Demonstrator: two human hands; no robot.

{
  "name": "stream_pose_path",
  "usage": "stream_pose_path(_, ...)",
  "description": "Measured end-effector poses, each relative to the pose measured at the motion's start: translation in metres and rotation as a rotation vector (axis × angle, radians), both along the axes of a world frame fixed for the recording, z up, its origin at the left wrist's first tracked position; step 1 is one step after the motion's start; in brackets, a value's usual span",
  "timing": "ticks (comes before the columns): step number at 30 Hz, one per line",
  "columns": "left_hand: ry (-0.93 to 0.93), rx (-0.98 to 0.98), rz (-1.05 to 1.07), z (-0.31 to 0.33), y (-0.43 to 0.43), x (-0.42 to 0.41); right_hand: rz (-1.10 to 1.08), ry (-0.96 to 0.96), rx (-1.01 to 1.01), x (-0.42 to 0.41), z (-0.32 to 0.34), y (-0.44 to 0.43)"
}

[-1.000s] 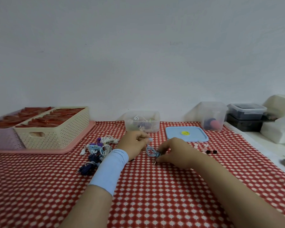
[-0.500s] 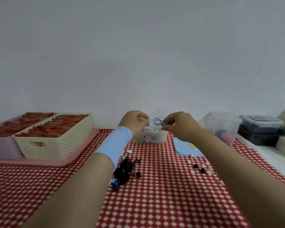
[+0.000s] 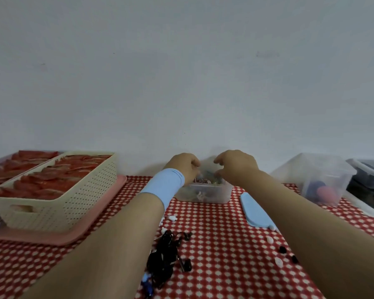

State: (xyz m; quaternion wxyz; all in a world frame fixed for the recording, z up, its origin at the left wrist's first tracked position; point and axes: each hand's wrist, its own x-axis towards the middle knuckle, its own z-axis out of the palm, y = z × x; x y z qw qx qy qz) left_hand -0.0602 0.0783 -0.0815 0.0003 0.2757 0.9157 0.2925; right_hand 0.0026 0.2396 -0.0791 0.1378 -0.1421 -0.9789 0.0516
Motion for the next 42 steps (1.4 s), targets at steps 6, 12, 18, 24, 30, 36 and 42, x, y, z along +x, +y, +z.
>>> stream_pose_path(6, -0.024, -0.073, -0.099, -0.004, -0.009, 0.000, 0.077, -0.074, 0.149, 0.004, -0.004, -0.006)
stream_pose_path(12, 0.090, 0.033, -0.110, 0.004, -0.027, 0.026, 0.098, 0.089, 0.019, 0.031, 0.017, -0.016)
stream_pose_path(18, 0.117, -0.047, -0.144, 0.005, -0.038, 0.069, 0.242, 0.066, -0.196, 0.081, 0.021, -0.038)
stream_pose_path(24, 0.104, -0.255, -0.155, -0.001, -0.077, 0.098, 0.365, -0.099, -0.227, 0.110, 0.005, -0.078)
stream_pose_path(30, -0.035, -0.427, -0.144, -0.006, -0.125, 0.114, 0.440, -0.279, -0.202, 0.105, -0.011, -0.121)
stream_pose_path(36, -0.115, -0.393, -0.151, -0.010, -0.148, 0.108, 0.366, -0.238, -0.137, 0.093, -0.032, -0.131)
stream_pose_path(42, -0.072, -0.343, -0.148, -0.012, -0.139, 0.113, 0.337, -0.043, -0.431, 0.102, -0.019, -0.116)
